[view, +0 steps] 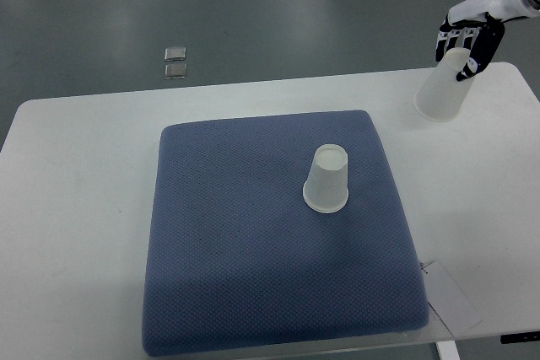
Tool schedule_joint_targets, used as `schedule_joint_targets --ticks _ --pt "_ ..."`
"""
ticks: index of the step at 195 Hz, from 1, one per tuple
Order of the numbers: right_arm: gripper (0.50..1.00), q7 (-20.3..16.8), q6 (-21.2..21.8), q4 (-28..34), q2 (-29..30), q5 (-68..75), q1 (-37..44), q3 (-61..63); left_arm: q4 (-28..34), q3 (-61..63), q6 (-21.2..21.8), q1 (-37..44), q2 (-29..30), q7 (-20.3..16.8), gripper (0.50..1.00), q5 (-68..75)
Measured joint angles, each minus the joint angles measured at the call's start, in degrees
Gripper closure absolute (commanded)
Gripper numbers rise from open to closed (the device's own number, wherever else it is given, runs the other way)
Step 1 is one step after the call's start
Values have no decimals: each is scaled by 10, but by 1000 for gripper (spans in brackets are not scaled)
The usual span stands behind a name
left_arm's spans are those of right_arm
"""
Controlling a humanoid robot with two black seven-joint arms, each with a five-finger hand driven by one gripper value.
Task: Stack paper cups
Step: 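Close the right hand on the cup and lift it off the table, then carry the held cup over the upside-down cup on the pad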
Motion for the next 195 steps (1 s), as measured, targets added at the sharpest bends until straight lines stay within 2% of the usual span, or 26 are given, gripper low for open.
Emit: schedule_joint_targets --ticks 30,59,106,146,195 --pt "875 0 32 31 -20 7 76 -2 0 0 0 0 0 0 500 0" --pt "875 0 35 63 -33 9 133 -8 0 0 0 0 0 0 500 0" --pt "873 -1 35 94 -33 34 171 -23 0 0 0 0 0 0 500 0" --pt "873 -5 35 107 -1 87 189 -25 0 0 0 0 0 0 500 0" --pt "869 -5 35 109 76 149 204 -22 0 0 0 0 0 0 500 0"
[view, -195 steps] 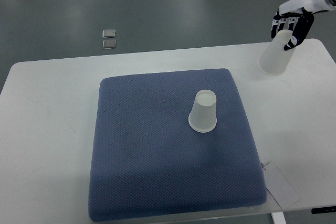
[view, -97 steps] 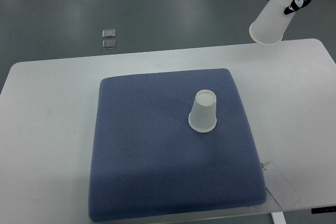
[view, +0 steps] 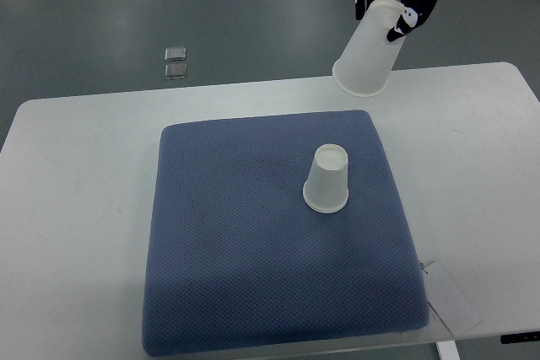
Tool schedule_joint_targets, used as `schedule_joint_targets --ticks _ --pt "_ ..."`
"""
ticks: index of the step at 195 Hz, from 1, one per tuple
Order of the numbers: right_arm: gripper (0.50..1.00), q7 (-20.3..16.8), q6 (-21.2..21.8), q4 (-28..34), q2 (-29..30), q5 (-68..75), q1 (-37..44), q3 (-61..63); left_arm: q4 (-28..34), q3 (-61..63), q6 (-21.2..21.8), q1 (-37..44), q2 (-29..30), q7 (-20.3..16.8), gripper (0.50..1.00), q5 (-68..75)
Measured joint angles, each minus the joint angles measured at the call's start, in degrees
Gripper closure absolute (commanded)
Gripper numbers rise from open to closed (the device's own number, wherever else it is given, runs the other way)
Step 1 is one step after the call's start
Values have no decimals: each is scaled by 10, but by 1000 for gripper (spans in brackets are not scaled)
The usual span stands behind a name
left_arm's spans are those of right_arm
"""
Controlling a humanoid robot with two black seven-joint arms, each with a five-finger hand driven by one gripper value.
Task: Stack paper cups
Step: 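Carry the held cup over the upside-down cup on the pad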
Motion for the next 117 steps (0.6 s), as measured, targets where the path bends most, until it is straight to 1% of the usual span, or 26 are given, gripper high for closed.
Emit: schedule_joint_targets --ticks 23,54,117 --pt "867 0 0 0 35 7 0 0 0 0 0 0 0 0 500 0" --pt "869 0 0 0 69 8 -4 0 0 0 0 0 0 0 500 0" --pt "869 0 0 -5 101 7 -32 -1 0 0 0 0 0 0 500 0"
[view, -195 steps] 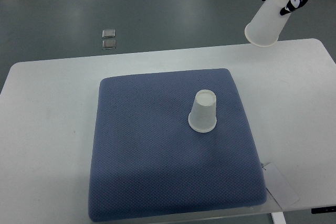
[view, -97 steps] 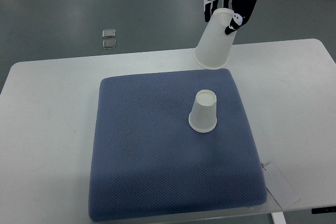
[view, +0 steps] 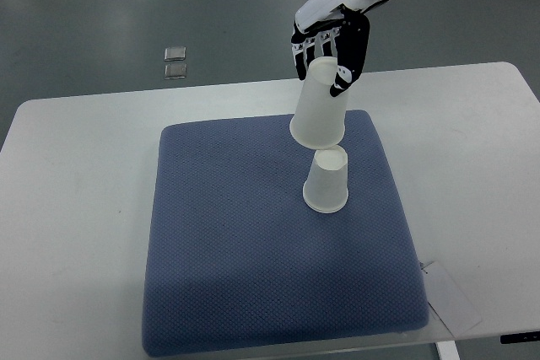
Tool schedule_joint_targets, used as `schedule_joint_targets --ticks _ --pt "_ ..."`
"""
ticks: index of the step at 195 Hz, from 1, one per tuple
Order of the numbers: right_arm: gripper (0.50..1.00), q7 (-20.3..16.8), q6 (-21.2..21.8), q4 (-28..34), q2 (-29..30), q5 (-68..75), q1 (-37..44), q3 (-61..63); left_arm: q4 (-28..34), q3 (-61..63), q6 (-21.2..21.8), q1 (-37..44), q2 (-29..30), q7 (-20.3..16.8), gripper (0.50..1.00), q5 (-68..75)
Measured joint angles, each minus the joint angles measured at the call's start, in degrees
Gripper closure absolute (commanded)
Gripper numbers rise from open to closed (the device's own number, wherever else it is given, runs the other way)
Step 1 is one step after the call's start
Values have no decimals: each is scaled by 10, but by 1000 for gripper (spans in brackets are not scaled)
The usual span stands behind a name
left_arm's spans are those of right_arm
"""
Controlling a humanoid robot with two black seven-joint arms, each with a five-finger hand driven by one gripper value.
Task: Stack paper cups
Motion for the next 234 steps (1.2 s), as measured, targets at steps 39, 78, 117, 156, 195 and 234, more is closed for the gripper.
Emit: schedule_joint_targets --ticks 39,78,117,156,195,234 --pt "869 0 0 -3 8 -2 -16 -2 0 0 0 0 0 0 500 0" --pt "869 0 0 -7 9 -3 -29 -2 0 0 0 0 0 0 500 0" --pt "869 0 0 -7 9 -3 -37 -2 0 0 0 0 0 0 500 0" --pt "869 0 0 -11 10 -5 -49 -2 0 0 0 0 0 0 500 0" --pt "869 0 -8 -16 13 -7 -55 -2 0 0 0 0 0 0 500 0" --pt "869 0 -10 -17 14 -8 -61 -2 0 0 0 0 0 0 500 0"
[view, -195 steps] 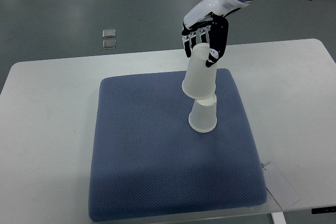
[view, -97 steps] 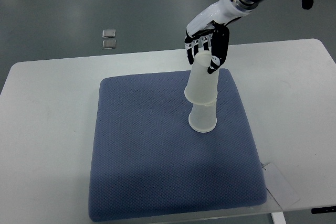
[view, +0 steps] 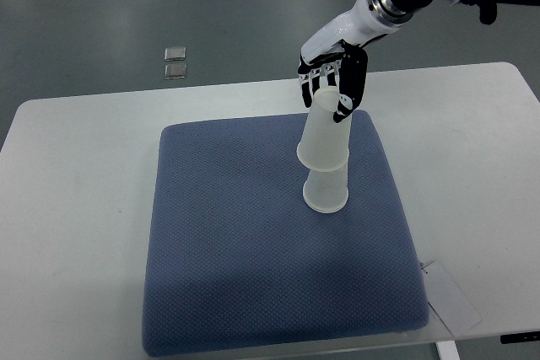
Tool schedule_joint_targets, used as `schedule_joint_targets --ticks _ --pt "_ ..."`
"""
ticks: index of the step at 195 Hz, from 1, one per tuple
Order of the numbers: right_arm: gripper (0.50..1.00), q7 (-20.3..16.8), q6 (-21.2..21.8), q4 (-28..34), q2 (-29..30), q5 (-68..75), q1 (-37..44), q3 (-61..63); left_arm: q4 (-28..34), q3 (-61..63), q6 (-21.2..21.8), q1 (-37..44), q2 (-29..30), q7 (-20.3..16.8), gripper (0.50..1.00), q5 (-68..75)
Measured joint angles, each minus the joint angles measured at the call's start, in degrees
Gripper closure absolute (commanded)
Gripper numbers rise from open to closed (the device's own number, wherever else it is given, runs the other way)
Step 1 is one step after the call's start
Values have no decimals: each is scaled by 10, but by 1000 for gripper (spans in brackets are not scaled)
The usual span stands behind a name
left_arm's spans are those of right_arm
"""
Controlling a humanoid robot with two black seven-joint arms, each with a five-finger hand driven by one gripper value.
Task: Stack paper cups
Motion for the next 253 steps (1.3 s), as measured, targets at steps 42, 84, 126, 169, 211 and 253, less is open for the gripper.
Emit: schedule_joint_targets --ticks 42,84,126,169,211,253 --pt "867 0 -7 -1 2 0 -7 1 0 0 0 0 0 0 500 0" --pt "867 0 -10 -5 9 0 -15 1 0 0 0 0 0 0 500 0" --pt "867 0 -11 -8 11 -2 -24 1 0 0 0 0 0 0 500 0" --pt "867 0 -11 -8 11 -10 -27 1 0 0 0 0 0 0 500 0" --pt "867 -1 -9 -8 9 -14 -27 1 0 0 0 0 0 0 500 0" --pt "865 -1 -5 -8 8 -15 -21 0 0 0 0 0 0 0 500 0"
